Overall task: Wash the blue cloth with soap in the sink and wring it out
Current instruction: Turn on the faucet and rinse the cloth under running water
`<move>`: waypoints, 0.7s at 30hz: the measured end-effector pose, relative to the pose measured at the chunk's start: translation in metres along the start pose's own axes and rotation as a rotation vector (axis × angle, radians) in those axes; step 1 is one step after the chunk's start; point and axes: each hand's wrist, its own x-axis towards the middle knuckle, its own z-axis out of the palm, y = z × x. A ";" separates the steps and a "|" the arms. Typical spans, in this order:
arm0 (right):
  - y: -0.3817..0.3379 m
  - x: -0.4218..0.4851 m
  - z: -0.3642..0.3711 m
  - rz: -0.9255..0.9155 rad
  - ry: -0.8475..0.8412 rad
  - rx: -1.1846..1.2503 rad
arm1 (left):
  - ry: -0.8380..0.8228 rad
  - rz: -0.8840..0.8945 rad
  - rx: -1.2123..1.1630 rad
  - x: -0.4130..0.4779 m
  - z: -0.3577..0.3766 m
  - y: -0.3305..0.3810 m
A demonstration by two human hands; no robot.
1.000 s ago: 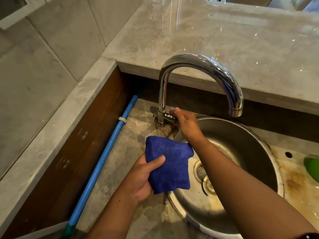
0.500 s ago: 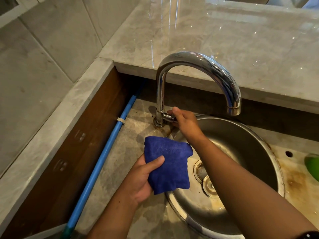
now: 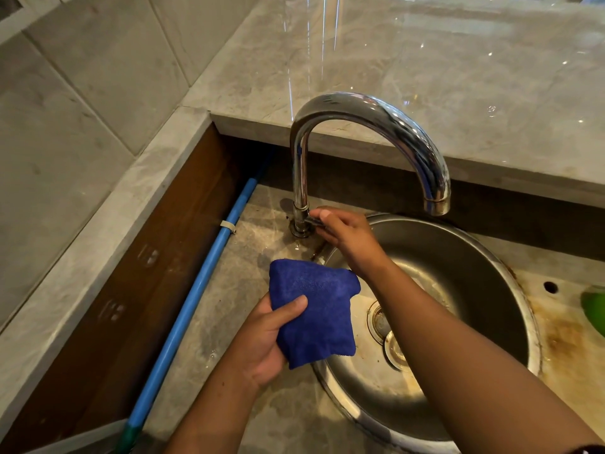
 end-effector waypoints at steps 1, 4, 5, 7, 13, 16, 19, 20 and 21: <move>0.001 -0.001 0.000 -0.013 0.001 -0.009 | 0.001 0.001 -0.002 0.000 0.001 0.000; 0.004 -0.003 0.001 -0.047 0.010 -0.030 | -0.003 0.007 -0.003 -0.001 0.002 -0.002; 0.004 -0.003 0.002 -0.054 0.014 -0.032 | -0.004 0.006 -0.004 -0.001 0.002 -0.002; 0.003 -0.004 0.003 -0.068 0.021 -0.044 | -0.004 0.001 -0.008 -0.002 0.001 -0.003; 0.003 -0.008 0.006 -0.106 0.030 -0.116 | 0.004 0.008 -0.010 -0.003 -0.002 -0.004; 0.002 -0.008 0.004 -0.110 0.023 -0.133 | 0.004 0.014 -0.004 -0.003 -0.003 -0.004; 0.004 -0.006 0.003 -0.120 0.019 -0.162 | 0.004 0.024 -0.009 -0.002 -0.002 -0.003; 0.005 -0.006 0.003 -0.121 0.018 -0.168 | 0.002 0.027 -0.005 -0.002 -0.002 -0.003; 0.006 -0.005 0.003 -0.121 0.018 -0.169 | 0.000 0.031 0.000 -0.002 -0.002 -0.002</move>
